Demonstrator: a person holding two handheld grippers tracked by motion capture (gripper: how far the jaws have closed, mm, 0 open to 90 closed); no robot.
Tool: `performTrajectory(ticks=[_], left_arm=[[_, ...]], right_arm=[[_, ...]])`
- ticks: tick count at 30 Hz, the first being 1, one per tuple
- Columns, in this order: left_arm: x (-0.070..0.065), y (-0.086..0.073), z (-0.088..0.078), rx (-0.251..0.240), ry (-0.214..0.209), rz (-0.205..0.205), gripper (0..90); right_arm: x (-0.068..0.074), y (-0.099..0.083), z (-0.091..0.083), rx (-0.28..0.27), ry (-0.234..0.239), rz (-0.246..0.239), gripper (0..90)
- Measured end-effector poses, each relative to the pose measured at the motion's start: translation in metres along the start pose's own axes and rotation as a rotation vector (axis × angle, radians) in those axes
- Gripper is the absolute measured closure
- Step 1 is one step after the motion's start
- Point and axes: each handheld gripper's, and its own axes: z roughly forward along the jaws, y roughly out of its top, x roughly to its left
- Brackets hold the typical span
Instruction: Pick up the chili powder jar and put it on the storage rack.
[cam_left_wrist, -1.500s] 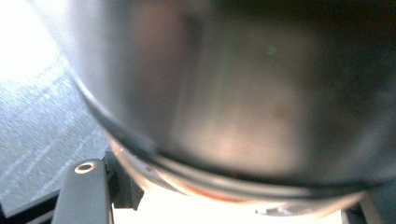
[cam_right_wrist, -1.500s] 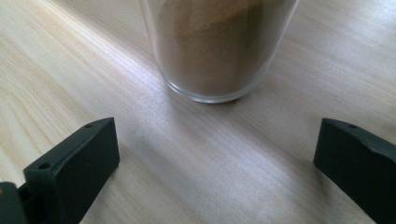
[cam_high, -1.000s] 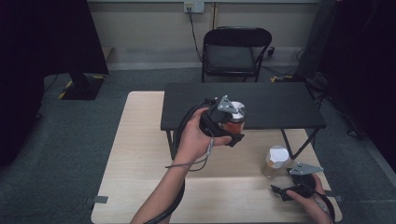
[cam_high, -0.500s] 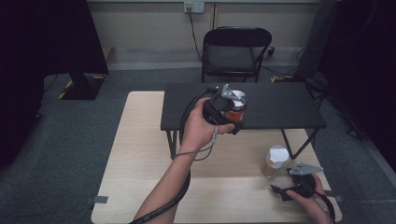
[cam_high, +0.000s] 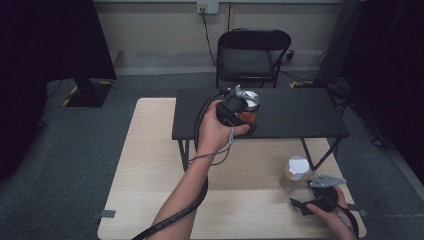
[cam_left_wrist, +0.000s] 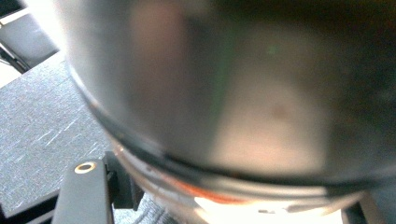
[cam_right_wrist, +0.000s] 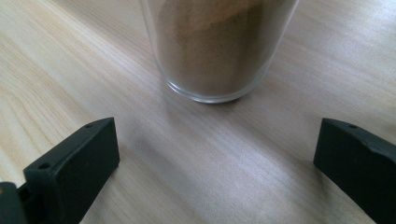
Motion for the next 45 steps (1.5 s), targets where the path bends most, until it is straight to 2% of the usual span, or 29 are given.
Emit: performTrajectory(ticks=[13, 45], left_arm=[[0.005, -0.006, 0.011, -0.01, 0.031, -0.048, 30.8], [0.01, -0.009, 0.013, -0.022, 0.021, -0.05, 30.6]], right_arm=[[0.0, 0.0, 0.0, 0.001, 0.0, 0.002, 0.0], [0.0, 0.0, 0.0, 0.0, 0.0, 0.0, 0.0]])
